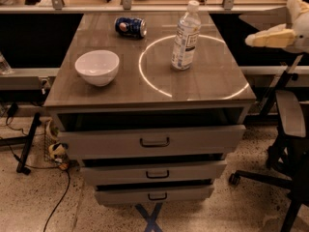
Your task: Place blue plastic bottle upright
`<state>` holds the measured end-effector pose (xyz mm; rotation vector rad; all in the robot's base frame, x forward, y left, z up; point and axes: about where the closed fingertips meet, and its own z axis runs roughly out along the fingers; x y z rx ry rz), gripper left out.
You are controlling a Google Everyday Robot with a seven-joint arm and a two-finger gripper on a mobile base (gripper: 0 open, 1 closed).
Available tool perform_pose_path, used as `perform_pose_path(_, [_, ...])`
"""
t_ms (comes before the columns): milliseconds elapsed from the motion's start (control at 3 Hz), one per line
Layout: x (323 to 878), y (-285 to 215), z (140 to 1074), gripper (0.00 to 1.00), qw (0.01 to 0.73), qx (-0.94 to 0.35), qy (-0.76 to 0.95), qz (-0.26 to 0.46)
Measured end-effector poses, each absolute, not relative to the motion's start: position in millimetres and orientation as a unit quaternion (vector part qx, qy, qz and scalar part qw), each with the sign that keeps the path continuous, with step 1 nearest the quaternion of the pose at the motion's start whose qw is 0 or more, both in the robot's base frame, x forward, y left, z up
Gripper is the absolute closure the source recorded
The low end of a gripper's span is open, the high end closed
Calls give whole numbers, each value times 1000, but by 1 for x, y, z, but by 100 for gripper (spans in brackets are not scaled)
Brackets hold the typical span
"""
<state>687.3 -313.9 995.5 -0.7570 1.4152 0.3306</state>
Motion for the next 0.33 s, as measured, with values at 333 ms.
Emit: perform_pose_path(333, [687, -319, 997, 0, 682, -338, 633, 143])
